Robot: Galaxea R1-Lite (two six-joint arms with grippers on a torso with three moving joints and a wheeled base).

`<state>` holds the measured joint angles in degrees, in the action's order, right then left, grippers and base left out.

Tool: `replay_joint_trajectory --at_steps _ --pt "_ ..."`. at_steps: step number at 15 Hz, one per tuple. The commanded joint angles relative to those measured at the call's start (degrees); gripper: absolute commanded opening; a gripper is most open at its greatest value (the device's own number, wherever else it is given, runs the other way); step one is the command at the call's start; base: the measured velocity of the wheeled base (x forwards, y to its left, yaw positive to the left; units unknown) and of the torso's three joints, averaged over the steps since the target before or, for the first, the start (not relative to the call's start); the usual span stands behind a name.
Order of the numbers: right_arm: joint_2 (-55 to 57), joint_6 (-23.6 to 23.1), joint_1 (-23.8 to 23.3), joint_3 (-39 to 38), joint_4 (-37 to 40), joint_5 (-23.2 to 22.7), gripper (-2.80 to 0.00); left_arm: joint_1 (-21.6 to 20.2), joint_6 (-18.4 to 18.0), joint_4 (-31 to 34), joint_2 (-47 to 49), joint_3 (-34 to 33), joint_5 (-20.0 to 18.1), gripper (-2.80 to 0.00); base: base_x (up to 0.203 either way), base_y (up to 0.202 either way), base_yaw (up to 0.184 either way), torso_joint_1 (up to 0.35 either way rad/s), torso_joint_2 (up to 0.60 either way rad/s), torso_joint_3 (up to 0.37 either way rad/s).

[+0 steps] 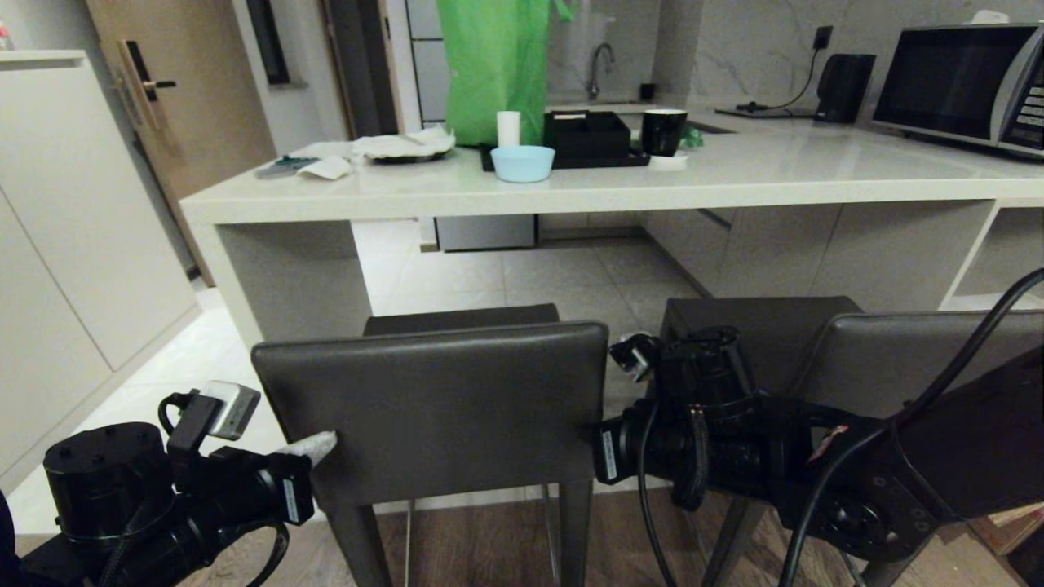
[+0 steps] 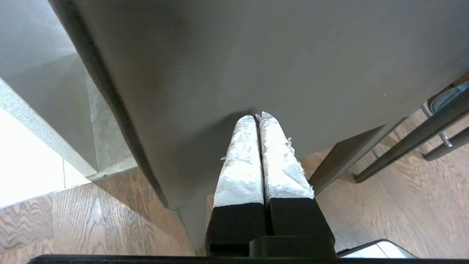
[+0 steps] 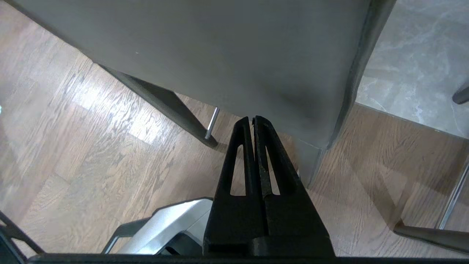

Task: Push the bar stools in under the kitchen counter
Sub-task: Push the gray chair back under the dining table

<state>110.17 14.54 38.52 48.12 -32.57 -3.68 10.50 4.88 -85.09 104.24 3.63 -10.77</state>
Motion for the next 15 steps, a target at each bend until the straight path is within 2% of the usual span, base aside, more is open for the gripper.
replay_joint_trajectory --at_steps 1,6,9,15 --pt "0.5 0.1 0.0 1.1 -0.2 0.7 -2.80 -0.1 0.0 -0.4 0.1 0.1 0.0 -2.80 0.000 0.000 0.000 0.000 0.00 0.000" --pt "2.3 0.0 0.4 2.9 -0.7 2.1 -2.80 -1.0 0.0 -0.4 0.2 0.2 0.0 -2.80 0.000 0.000 0.000 0.000 0.00 0.000" --pt "3.9 0.1 0.5 3.8 -2.0 5.0 -2.80 -1.3 0.0 -0.5 1.0 0.2 0.1 -2.80 0.000 0.000 0.000 0.000 0.00 0.000" --pt "4.7 0.2 0.5 5.4 -2.1 5.4 -2.80 -1.3 0.0 -0.4 1.5 0.2 0.0 -2.80 0.000 0.000 0.000 0.000 0.00 0.000"
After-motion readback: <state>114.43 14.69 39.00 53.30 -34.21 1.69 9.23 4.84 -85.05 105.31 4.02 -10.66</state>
